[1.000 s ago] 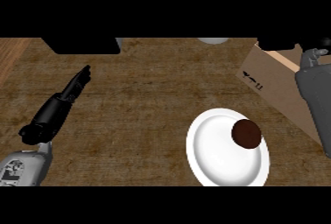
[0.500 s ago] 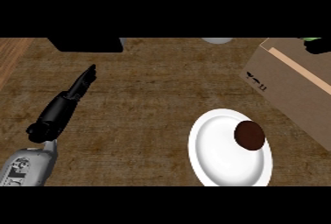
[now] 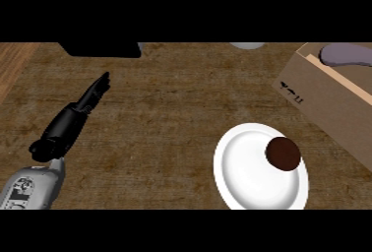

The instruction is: Pick the eggplant from the plate and place it in the cardboard box

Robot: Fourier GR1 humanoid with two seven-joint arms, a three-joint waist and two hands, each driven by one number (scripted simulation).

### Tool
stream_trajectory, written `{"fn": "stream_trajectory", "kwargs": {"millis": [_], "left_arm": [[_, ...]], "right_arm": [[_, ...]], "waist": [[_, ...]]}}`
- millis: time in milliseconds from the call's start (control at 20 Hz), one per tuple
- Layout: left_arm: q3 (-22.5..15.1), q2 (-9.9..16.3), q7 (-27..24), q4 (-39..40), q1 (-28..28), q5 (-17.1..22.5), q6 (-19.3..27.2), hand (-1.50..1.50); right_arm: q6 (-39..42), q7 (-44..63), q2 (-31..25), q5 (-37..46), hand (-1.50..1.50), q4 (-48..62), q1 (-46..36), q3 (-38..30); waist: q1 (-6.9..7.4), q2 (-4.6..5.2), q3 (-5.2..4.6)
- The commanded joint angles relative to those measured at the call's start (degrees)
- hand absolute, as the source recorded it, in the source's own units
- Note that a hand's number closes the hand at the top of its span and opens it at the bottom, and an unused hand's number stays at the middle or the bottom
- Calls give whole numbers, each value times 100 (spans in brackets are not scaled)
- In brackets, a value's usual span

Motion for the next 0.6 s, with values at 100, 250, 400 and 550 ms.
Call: {"fn": "stream_trajectory", "kwargs": {"millis": [100,250,400,550], "left_arm": [[-99,-122,13,-309,252,-49,24,0],[70,-21,241,-281,14,25,-39,0],[74,-100,-34,193,-87,-88,33,0],[3,-121,-9,-26,16,-102,45,0]], "right_arm": [[672,-1207,-207,70,-150,809,48,98],[330,-1868,-114,-58,-150,968,57,-95],[192,-2128,-70,-637,-150,866,-224,-687],[25,-2084,185,-1769,-150,990,-427,-1829]], "waist": [[49,3,5],[50,11,10],[-22,14,9],[-35,-32,28]]}}
